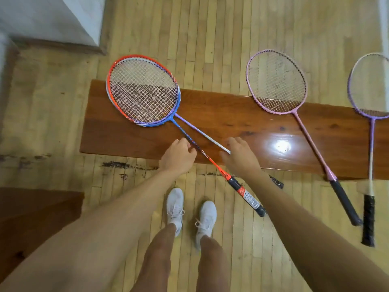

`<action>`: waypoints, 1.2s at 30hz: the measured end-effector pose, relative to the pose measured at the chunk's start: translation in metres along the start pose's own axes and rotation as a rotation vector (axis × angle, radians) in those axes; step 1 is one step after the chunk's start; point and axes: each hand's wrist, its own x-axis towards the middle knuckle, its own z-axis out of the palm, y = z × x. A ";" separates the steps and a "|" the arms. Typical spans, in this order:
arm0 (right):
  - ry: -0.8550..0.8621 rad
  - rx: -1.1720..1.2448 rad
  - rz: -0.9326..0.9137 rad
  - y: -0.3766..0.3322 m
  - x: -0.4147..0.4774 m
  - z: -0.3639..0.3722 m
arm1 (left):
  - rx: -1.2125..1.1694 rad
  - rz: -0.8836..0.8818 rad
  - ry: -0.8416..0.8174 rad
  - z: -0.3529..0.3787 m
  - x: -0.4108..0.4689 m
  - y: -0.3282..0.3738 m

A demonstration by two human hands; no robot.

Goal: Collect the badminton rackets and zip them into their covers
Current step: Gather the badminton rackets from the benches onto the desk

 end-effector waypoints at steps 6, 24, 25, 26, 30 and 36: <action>-0.023 -0.117 0.016 0.020 0.029 0.034 | -0.199 -0.246 0.064 0.045 0.031 0.006; 0.113 0.204 -0.143 -0.009 -0.047 -0.042 | -0.706 -0.044 0.368 -0.007 -0.055 0.048; 0.135 0.228 -0.155 -0.016 -0.056 -0.050 | -0.687 -0.015 0.358 -0.016 -0.067 0.052; 0.154 0.243 -0.172 -0.024 -0.064 -0.059 | -0.677 0.008 0.353 -0.027 -0.079 0.055; 0.161 0.243 -0.283 -0.066 -0.110 -0.099 | -0.652 0.117 0.412 -0.079 -0.146 0.061; 0.108 0.174 -0.423 -0.131 -0.180 -0.131 | -0.747 0.123 0.604 -0.139 -0.253 0.030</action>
